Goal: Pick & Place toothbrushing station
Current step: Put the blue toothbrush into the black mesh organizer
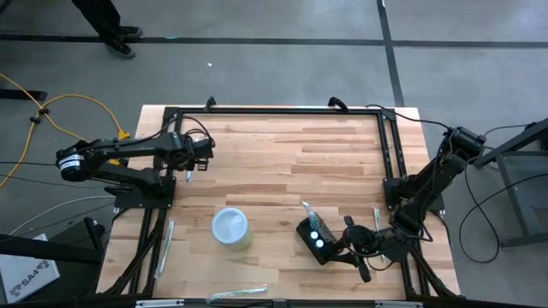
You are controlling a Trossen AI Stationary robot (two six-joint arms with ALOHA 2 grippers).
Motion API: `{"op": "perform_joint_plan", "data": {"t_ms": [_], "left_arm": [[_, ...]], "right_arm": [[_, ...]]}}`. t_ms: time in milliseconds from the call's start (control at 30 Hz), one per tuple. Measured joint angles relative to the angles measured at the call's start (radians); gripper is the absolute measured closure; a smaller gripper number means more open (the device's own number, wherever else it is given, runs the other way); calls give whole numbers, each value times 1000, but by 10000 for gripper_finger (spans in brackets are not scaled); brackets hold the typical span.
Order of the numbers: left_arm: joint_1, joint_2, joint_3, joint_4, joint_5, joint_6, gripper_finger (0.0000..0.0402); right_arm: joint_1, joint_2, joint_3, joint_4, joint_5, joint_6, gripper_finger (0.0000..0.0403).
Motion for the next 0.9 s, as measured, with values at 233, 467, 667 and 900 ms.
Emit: {"op": "perform_joint_plan", "data": {"t_ms": [233, 467, 667, 900], "left_arm": [[0, 0, -58, 138, 21, 39, 321], [0, 0, -92, 154, 21, 14, 321], [0, 0, -104, 197, 32, 13, 321], [0, 5, -105, 220, 40, 17, 321]], "right_arm": [[0, 0, 0, 0, 0, 0, 290], [0, 0, 0, 2, 0, 0, 290], [0, 0, 0, 2, 2, 1, 290], [0, 0, 0, 2, 2, 1, 290]]}}
